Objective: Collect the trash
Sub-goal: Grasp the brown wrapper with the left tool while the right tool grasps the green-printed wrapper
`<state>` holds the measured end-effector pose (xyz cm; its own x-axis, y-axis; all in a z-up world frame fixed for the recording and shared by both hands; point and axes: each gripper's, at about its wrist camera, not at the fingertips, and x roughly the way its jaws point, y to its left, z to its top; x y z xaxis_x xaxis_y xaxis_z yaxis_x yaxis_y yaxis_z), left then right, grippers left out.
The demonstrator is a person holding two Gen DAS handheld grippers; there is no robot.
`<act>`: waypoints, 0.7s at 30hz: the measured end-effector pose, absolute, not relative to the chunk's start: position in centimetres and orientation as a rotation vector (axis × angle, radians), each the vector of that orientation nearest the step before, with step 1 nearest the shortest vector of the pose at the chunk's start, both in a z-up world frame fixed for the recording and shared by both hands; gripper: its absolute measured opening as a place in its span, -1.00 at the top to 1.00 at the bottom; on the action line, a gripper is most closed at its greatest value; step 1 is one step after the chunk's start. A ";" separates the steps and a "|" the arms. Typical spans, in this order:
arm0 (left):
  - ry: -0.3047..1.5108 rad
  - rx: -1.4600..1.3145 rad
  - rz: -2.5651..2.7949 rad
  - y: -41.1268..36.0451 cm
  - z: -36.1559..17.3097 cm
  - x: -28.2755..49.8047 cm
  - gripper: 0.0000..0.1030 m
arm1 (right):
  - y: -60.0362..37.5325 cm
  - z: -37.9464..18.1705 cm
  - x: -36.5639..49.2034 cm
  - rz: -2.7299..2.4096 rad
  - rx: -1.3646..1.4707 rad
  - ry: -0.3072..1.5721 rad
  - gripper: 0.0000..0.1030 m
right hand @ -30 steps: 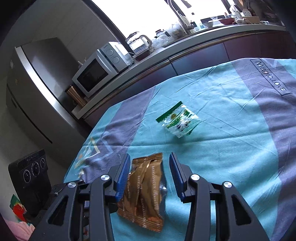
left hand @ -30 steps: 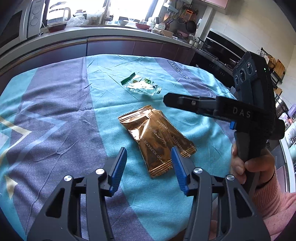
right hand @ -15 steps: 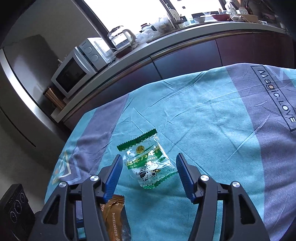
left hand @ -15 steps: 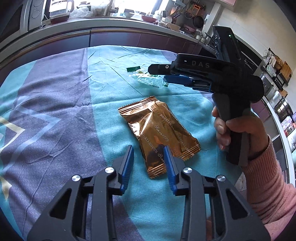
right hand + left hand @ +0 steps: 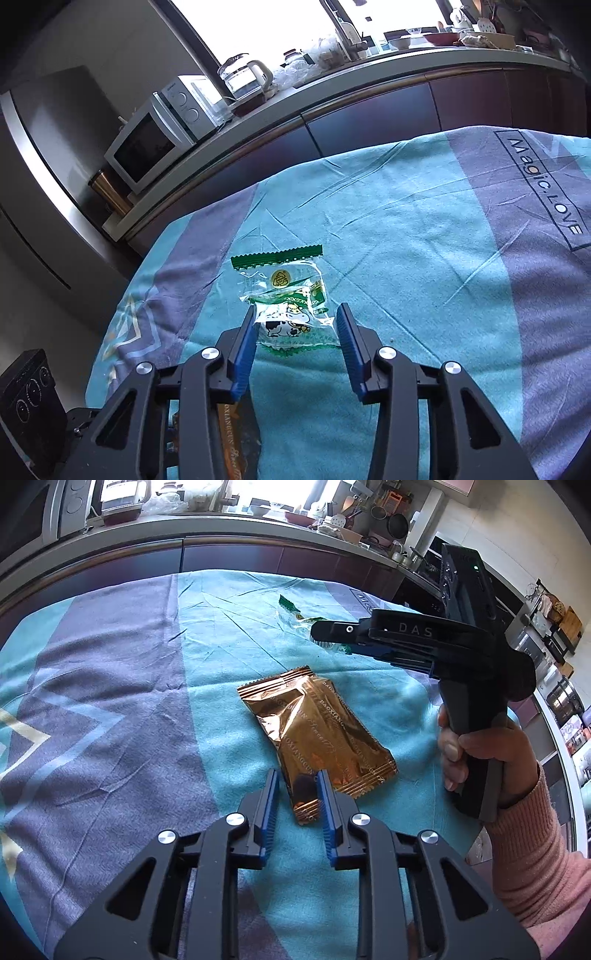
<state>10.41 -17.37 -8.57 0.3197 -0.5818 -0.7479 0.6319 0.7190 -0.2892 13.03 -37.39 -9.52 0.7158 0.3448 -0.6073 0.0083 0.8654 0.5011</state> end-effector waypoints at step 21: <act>0.975 0.003 -0.823 -17.9 -8.7 10.4 0.60 | -32.3 -10.1 7.4 0.268 0.388 0.799 0.21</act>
